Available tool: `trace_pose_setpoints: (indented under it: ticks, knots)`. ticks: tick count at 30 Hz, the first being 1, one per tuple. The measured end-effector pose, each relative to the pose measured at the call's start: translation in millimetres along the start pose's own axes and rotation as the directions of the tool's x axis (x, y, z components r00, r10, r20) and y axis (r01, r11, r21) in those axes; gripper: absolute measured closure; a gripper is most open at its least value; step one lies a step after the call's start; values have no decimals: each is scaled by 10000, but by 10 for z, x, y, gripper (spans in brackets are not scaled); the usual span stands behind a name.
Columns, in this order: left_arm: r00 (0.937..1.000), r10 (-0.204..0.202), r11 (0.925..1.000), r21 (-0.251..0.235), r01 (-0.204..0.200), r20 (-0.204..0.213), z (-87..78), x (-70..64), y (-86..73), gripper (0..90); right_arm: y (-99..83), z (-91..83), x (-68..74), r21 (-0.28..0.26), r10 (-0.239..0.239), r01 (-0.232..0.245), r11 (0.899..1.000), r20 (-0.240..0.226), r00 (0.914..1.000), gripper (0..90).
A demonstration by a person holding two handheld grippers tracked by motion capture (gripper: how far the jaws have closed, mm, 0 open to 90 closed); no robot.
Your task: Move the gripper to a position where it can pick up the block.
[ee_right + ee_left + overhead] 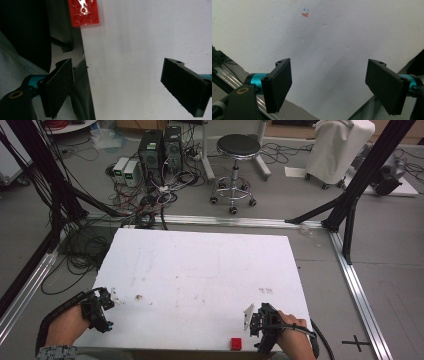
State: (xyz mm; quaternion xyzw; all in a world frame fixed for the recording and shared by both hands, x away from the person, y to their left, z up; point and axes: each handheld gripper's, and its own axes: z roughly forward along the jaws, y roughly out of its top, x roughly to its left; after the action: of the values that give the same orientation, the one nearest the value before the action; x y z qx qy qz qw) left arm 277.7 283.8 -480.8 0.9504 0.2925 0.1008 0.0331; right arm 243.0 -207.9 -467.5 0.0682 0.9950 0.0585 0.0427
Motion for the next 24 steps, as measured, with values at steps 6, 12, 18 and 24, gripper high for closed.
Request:
trace_pose_setpoints:
  ticks: [6, 12, 18, 24]
  knots:
    - [10000, 11, 10000, -31, -11, -12, -2, -4, 12, 216, 148, 110, 68, 187, -404, 410, 9990, -304, 9987, 107]
    - [10000, 9, 10000, 11, -9, -26, -1, 0, 9, 216, 340, 220, 144, 320, -824, 837, 9960, -389, 9958, 107]
    - [10000, -32, 10000, 10, 32, 0, -1, 2, 7, 216, 451, 330, 193, 355, -1080, 1099, 9933, -505, 9929, 107]
    - [10000, -28, 10000, 39, 28, 11, 3, -1, 8, 216, 516, 448, 218, 572, -1280, 1310, 9897, -540, 9903, 108]
